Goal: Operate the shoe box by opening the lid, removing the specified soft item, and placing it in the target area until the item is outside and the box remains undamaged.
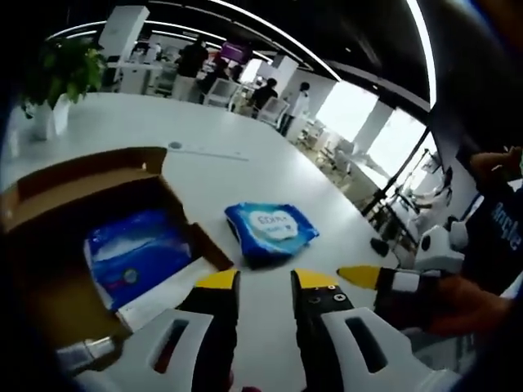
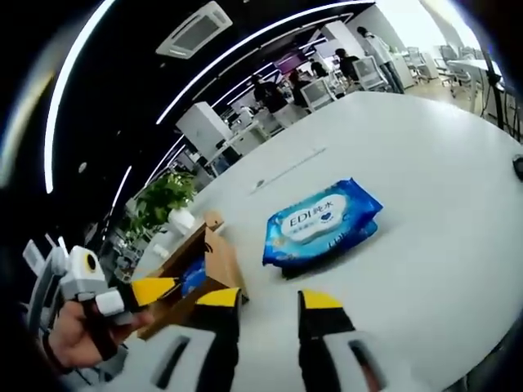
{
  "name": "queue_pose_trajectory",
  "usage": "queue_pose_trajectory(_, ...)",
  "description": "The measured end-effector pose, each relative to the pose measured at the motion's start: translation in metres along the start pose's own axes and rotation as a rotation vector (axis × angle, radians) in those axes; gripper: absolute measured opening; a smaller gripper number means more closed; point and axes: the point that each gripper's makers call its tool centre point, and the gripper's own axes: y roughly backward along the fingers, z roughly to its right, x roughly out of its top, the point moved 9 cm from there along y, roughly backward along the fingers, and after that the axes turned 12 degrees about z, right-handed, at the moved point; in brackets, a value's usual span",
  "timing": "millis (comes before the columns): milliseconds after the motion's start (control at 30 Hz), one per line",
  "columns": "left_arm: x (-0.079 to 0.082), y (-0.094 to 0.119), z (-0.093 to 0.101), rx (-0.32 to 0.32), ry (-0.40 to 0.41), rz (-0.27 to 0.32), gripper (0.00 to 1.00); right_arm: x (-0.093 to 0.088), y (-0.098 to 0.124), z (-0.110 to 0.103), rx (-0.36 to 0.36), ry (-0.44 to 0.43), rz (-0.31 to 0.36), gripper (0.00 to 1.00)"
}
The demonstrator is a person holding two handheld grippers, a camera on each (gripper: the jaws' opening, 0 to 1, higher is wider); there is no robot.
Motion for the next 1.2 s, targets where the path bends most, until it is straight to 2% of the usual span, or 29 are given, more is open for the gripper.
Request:
queue_pose_trajectory(233, 0.000, 0.013, -0.010, 0.029, 0.000, 0.014, 0.23, -0.007, -0.002, -0.008, 0.024, -0.014, -0.024, 0.26)
queue_pose_trajectory(433, -0.002, 0.028, -0.021, 0.056, 0.042, 0.036, 0.24, -0.012, -0.003, -0.014, 0.050, -0.002, -0.053, 0.29)
queue_pose_trajectory(500, -0.002, 0.034, -0.023, 0.069, 0.038, 0.047, 0.23, -0.012, -0.002, -0.015, 0.056, -0.011, -0.058, 0.32)
queue_pose_trajectory(733, 0.003, 0.046, -0.031, 0.098, 0.036, 0.081, 0.24, -0.008, 0.002, -0.012, 0.056, 0.003, -0.056, 0.33)
queue_pose_trajectory(1033, 0.001, 0.051, -0.034, 0.112, 0.030, 0.083, 0.26, -0.006, 0.006, -0.008, 0.044, -0.010, -0.050, 0.33)
queue_pose_trajectory(1133, 0.004, 0.051, -0.038, 0.112, 0.087, 0.100, 0.27, -0.008, 0.006, -0.010, 0.045, -0.015, -0.059, 0.33)
queue_pose_trajectory(1200, 0.005, 0.053, -0.039, 0.120, 0.069, 0.101, 0.28, -0.009, 0.004, -0.014, 0.054, -0.006, -0.066, 0.34)
